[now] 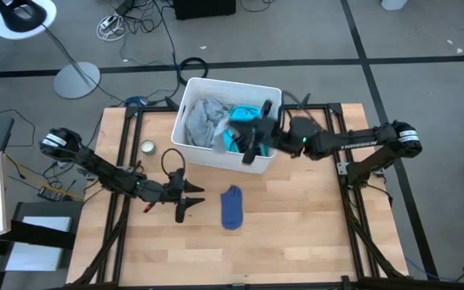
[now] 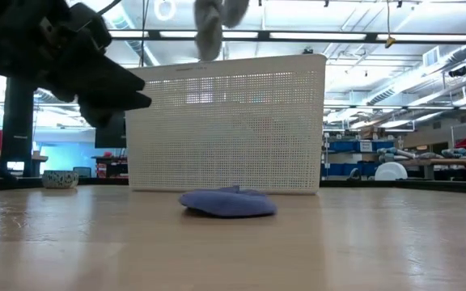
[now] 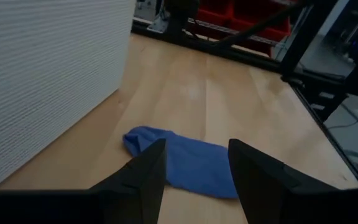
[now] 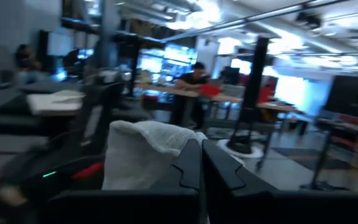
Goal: Sort clothes
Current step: Put the gray sock into the laundry bin, then put the blue sock into the laundry bin
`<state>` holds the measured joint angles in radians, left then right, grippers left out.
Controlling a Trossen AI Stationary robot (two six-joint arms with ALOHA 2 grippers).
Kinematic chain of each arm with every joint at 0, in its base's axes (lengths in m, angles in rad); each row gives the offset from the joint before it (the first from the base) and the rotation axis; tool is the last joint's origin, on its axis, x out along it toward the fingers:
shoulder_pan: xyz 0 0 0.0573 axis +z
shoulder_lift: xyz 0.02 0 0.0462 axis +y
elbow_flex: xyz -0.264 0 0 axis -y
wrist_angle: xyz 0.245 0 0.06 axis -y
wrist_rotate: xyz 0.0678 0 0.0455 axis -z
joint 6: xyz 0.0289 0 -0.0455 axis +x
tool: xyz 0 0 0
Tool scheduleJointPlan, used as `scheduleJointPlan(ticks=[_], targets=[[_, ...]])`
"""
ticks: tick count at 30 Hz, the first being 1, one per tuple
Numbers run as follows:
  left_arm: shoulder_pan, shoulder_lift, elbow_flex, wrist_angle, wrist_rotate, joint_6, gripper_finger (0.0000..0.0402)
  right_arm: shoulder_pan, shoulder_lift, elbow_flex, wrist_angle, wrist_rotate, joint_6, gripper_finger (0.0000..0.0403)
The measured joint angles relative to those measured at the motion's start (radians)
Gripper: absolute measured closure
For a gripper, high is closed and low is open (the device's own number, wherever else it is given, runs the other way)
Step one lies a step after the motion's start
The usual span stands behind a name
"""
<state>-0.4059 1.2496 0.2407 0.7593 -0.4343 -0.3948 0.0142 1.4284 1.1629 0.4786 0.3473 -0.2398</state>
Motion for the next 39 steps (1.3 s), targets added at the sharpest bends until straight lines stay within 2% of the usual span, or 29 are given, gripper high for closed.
scheduleJointPlan(ticks=[3, 6, 8, 9, 11, 15, 17, 21, 26, 29, 33, 39], targets=[[0.0, 0.055, 0.044, 0.001, 0.0, 0.027, 0.0224, -0.058, -0.026, 0.0, -0.007, 0.014, 0.003, 0.0401], [0.008, 0.103, 0.079, 0.001, 0.001, 0.034, 0.0224, -0.105, -0.038, 0.0, -0.085, 0.125, 0.019, 0.04], [0.017, 0.13, 0.099, 0.001, 0.006, 0.035, 0.0224, -0.134, -0.039, 0.0, -0.182, 0.203, 0.097, 0.0398], [0.021, 0.144, 0.109, 0.006, 0.009, 0.036, 0.0224, -0.148, -0.039, 0.0, -0.244, 0.21, 0.147, 0.0395], [0.027, 0.17, 0.126, 0.006, 0.009, 0.036, 0.0224, -0.171, -0.038, 0.0, -0.38, 0.192, 0.249, 0.0385], [0.039, 0.238, 0.167, 0.004, 0.036, 0.027, 0.0224, -0.201, -0.036, 0.0, -0.575, 0.074, 0.389, 0.0345], [0.046, 0.275, 0.192, 0.006, 0.066, 0.025, 0.0224, -0.211, -0.045, 0.0, -0.622, 0.025, 0.413, 0.0318], [0.056, 0.34, 0.237, 0.005, 0.091, 0.024, 0.0224, -0.213, -0.108, 0.0, -0.681, -0.007, 0.411, 0.0267], [0.067, 0.4, 0.281, 0.006, 0.104, 0.026, 0.0224, -0.171, -0.255, 0.0, -0.799, -0.091, 0.426, 0.0229], [0.074, 0.445, 0.305, 0.005, 0.106, 0.027, 0.0224, -0.129, -0.351, 0.0, -0.874, -0.145, 0.504, 0.0223], [0.079, 0.538, 0.344, 0.005, 0.105, 0.03, 0.0224, -0.033, -0.458, -0.008, -0.984, -0.219, 0.509, 0.0223], [0.079, 0.682, 0.428, 0.005, 0.105, 0.082, 0.0224, 0.152, -0.566, -0.122, -1.018, -0.184, 0.533, 0.0222]])
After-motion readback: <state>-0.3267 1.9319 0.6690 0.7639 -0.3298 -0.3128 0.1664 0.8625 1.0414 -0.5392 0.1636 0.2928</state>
